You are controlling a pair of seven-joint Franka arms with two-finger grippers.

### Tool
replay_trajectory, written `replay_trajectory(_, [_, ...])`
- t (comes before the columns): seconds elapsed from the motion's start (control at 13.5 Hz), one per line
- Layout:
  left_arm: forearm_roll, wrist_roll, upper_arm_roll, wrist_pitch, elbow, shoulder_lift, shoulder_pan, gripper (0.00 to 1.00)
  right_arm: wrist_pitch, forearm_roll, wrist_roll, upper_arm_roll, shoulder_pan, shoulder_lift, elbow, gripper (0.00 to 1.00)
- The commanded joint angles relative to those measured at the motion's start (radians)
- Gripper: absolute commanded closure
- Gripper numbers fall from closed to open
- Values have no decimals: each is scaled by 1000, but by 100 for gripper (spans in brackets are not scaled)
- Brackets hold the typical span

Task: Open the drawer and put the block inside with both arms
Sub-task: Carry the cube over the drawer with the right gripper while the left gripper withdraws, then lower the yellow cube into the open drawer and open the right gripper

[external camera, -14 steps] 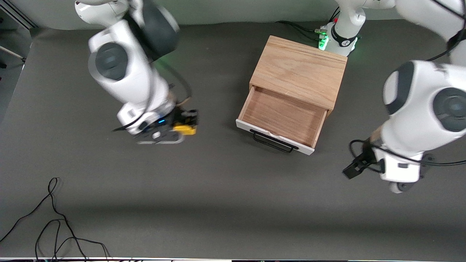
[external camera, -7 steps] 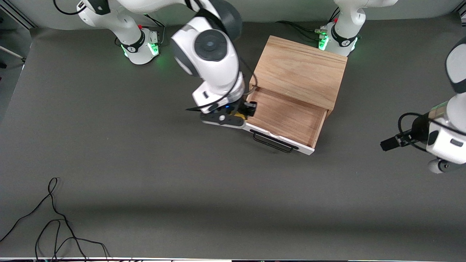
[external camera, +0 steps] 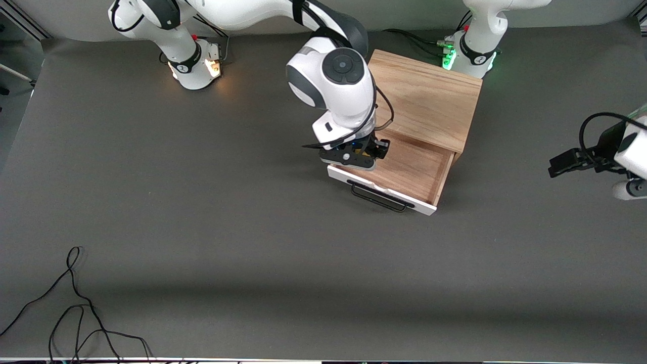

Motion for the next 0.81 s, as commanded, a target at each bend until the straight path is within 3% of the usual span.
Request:
replay_trajectory(0.0, [-2,29,-5,52,-61,-42,-10,0,22,2,31,0,18,54,44,63])
replay_trajectory(0.37, [-5,97,-8,35,-62,-72,-10,0,70,0,37,0,51,108,39,61])
replay_trajectory(0.67, [4,98,-12,40,-79,-76,-13,0,91,2,85,0,59,135,37,54])
replay_trajectory(0.74, [6,98,-14,40,-81,-76,-16,0,91,0,89,0,67,140,37,48])
